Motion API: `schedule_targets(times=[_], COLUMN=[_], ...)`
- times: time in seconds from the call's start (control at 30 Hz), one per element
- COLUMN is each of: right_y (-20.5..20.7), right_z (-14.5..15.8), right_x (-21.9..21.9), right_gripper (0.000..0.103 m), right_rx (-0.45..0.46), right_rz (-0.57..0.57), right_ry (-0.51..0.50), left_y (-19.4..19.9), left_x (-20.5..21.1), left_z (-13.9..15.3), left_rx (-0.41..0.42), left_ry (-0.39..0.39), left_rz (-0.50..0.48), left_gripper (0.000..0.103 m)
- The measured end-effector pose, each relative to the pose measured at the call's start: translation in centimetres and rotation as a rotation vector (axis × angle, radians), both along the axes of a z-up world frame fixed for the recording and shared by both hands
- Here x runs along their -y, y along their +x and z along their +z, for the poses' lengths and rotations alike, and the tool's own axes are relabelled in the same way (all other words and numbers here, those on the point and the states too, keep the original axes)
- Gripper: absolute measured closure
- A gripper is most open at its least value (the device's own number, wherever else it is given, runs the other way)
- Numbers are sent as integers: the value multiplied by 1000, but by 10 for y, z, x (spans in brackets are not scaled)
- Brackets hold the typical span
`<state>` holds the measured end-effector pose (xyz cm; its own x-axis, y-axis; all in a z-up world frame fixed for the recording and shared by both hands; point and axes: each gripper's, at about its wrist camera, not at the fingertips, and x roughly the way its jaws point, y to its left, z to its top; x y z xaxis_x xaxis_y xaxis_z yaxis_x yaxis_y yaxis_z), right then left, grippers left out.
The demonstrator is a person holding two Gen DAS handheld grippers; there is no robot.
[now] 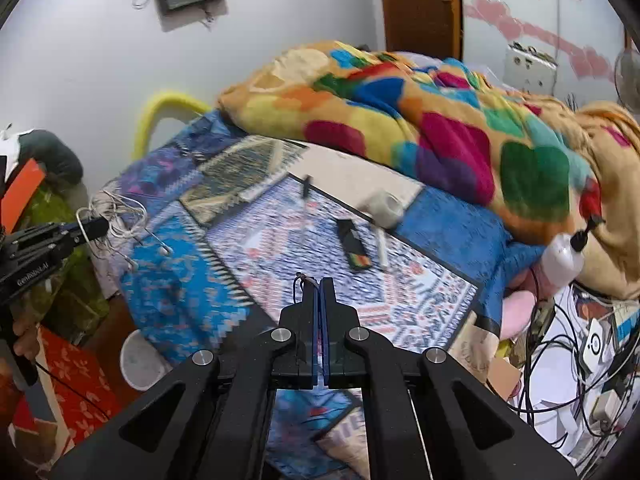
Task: Collect trash
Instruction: 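Carry the cable with the left gripper while the right carries its item over the bucket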
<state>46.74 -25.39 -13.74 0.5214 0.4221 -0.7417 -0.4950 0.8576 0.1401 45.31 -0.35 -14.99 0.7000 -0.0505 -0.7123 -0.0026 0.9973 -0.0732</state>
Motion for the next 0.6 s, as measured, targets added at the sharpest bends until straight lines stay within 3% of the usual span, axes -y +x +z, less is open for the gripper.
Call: schedule_targets(times=[0.23,0.6], right_y=[-36,-95], right_z=[28,42], right_x=[-37,-107], right_gripper=[102,102], right_rx=[39,45], right_rz=[64,196], right_ry=[30,48], left_y=[-51,-132], left_x=[-31,-102], left_z=[15,8], left_rx=[13,-29], left_ry=[12,24], left_rz=[61,223], left_gripper=[97,97])
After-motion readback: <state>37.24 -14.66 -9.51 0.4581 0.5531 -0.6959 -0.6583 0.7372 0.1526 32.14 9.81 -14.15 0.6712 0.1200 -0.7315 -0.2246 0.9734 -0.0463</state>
